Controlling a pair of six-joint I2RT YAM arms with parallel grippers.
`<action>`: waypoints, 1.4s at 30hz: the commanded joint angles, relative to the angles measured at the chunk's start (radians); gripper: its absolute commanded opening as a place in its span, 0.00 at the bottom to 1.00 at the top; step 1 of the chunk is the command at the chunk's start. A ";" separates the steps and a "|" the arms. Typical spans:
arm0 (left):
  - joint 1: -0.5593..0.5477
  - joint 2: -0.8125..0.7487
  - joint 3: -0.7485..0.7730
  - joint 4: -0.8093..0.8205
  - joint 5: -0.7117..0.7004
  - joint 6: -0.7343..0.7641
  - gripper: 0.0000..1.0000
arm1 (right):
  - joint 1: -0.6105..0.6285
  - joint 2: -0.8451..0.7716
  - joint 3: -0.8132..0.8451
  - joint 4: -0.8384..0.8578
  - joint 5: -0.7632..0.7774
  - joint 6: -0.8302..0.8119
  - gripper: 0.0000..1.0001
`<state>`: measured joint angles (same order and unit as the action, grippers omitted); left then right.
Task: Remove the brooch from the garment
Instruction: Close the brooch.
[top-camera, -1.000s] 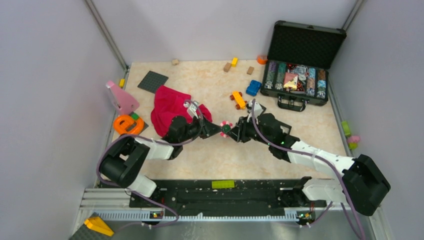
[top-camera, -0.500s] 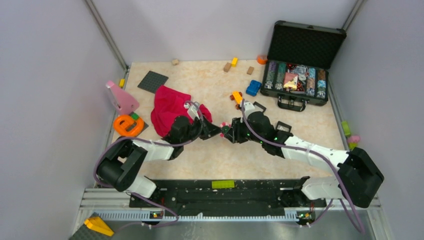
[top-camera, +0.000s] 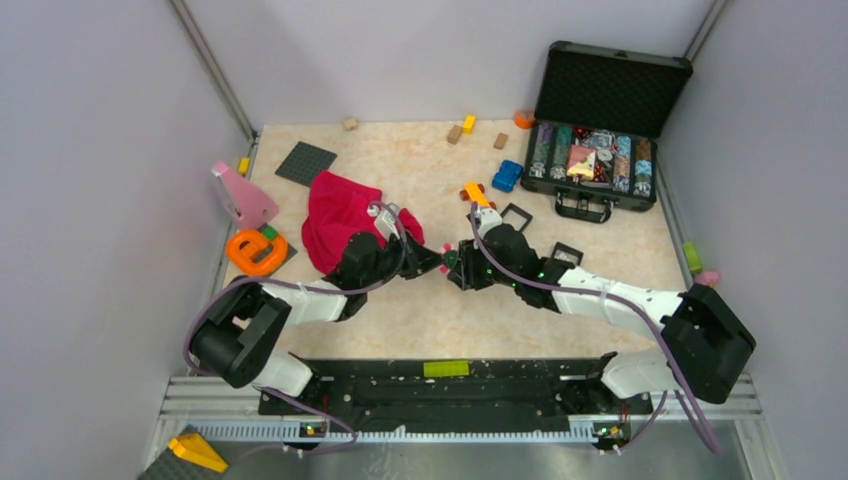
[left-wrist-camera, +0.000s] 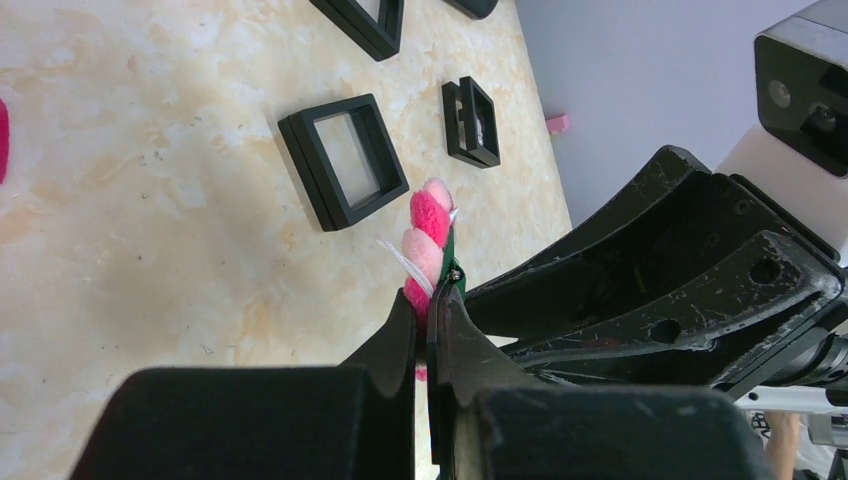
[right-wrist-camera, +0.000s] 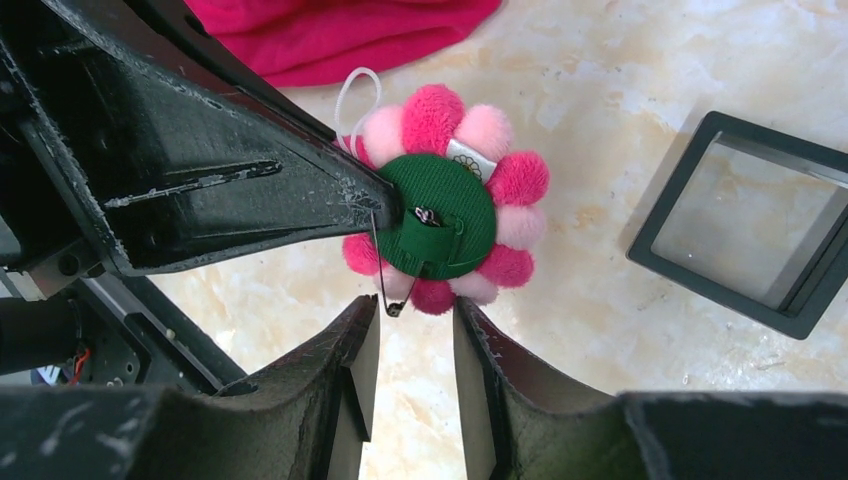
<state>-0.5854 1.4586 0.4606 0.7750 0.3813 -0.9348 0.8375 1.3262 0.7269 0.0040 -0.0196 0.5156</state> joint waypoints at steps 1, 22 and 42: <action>-0.010 -0.031 0.029 0.021 -0.005 0.020 0.00 | 0.017 0.012 0.061 0.011 0.017 -0.011 0.34; -0.028 -0.044 -0.007 0.091 0.010 0.015 0.00 | -0.011 -0.034 0.010 0.068 -0.019 0.048 0.16; -0.027 -0.005 -0.016 0.189 0.080 -0.038 0.00 | -0.152 -0.095 -0.106 0.219 -0.257 0.138 0.12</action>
<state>-0.6048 1.4494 0.4492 0.8700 0.4030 -0.9508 0.7162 1.2575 0.6334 0.1387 -0.2150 0.6231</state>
